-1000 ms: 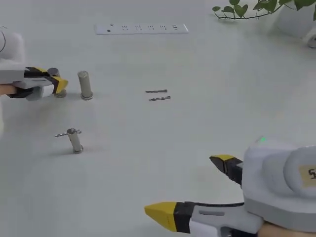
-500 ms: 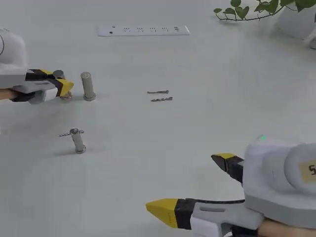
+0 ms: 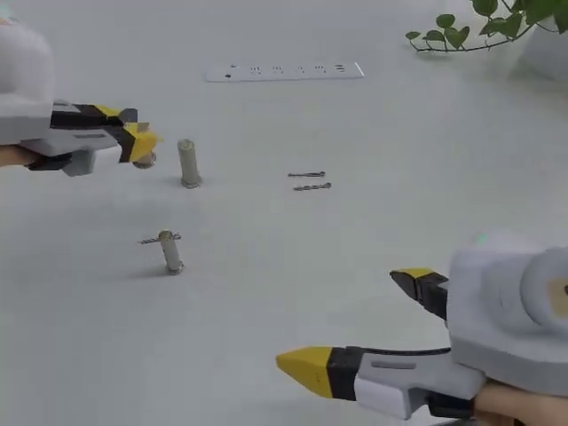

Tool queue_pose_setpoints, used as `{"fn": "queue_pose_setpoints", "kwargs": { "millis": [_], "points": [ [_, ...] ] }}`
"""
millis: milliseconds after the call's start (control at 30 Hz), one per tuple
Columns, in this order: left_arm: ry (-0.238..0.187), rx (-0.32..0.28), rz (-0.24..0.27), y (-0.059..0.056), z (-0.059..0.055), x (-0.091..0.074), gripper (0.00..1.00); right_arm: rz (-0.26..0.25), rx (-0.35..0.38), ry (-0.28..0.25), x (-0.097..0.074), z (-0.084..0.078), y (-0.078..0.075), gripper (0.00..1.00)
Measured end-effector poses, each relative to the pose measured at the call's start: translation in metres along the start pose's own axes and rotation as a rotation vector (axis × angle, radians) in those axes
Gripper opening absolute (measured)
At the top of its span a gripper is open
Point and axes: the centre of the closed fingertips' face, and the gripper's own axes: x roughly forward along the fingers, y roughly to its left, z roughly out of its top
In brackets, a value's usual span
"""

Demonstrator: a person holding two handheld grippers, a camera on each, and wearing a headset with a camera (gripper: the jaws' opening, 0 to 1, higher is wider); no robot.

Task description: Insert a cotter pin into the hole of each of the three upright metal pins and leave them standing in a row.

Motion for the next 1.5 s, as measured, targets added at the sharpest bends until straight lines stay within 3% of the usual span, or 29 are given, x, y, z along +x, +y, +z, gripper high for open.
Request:
{"fn": "queue_pose_setpoints", "kwargs": {
  "millis": [233,267,433,600,767,1100,1500],
  "points": [
    [-0.014,0.026,-0.057,-0.037,0.012,-0.010,0.09,0.011,-0.008,-0.020,-0.002,0.005,0.002,0.98],
    [-0.015,0.026,-0.061,-0.039,0.012,-0.010,0.09,0.010,-0.007,-0.023,-0.002,0.006,0.001,0.98],
    [-0.032,0.046,-0.098,-0.067,0.016,-0.008,0.09,0.011,0.000,-0.036,-0.005,0.008,0.000,0.98],
    [-0.040,0.032,-0.149,-0.098,0.013,-0.001,0.09,0.013,0.007,-0.049,-0.007,0.010,-0.001,0.98],
    [-0.023,0.028,-0.179,-0.119,0.006,0.005,0.09,0.012,0.008,-0.053,-0.007,0.011,-0.002,0.98],
    [0.038,0.052,-0.238,-0.149,-0.021,0.013,0.09,0.017,0.016,-0.065,-0.010,0.010,-0.001,0.98],
    [0.085,0.013,-0.214,-0.164,-0.052,0.018,0.09,0.042,-0.015,-0.041,-0.010,0.002,0.010,0.98]
  ]
}}
